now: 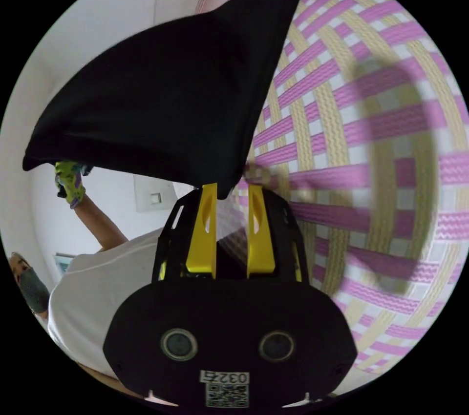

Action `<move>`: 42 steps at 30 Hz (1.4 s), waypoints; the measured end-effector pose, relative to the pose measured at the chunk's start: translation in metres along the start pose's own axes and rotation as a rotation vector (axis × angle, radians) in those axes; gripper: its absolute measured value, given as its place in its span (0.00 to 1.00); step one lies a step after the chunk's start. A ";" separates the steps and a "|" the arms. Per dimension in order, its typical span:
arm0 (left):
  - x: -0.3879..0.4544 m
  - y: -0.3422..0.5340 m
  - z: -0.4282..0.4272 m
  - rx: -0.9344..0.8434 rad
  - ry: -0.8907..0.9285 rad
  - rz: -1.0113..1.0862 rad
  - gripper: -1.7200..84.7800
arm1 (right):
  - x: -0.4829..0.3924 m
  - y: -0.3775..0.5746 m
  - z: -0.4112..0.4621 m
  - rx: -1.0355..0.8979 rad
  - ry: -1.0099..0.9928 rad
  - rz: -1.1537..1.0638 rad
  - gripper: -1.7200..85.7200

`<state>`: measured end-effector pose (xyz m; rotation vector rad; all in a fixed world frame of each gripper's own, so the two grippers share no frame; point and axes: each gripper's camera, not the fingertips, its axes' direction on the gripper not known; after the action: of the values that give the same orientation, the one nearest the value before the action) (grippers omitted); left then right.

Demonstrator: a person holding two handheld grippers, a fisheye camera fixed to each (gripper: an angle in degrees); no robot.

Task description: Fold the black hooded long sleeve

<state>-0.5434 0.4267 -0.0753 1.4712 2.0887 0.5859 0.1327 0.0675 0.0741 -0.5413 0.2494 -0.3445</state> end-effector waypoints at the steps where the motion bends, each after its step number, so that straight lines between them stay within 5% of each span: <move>1: -0.001 0.000 -0.003 0.009 0.004 -0.003 0.00 | -0.003 -0.006 0.008 -0.047 0.015 -0.003 0.14; 10: 0.003 -0.001 -0.016 0.059 0.019 0.006 0.00 | 0.010 -0.032 0.032 -0.108 -0.156 0.066 0.13; 24: -0.015 0.000 -0.004 0.092 0.058 -0.005 0.01 | -0.004 -0.041 0.039 -0.018 0.018 0.073 0.13; 30: -0.028 -0.002 -0.004 0.134 0.090 -0.032 0.00 | 0.004 -0.048 0.049 -0.048 -0.116 0.103 0.02; 37: 0.019 0.018 -0.101 0.280 -0.100 0.067 0.01 | -0.026 -0.020 -0.111 0.398 -0.676 -0.200 0.01; 42: 0.001 0.085 -0.122 0.122 -0.102 0.042 0.01 | -0.102 0.035 -0.243 0.528 -0.392 -0.570 0.01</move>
<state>-0.5590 0.4480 0.0713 1.5815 2.0503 0.3952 -0.0294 0.0235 -0.1315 -0.1355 -0.3815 -0.8161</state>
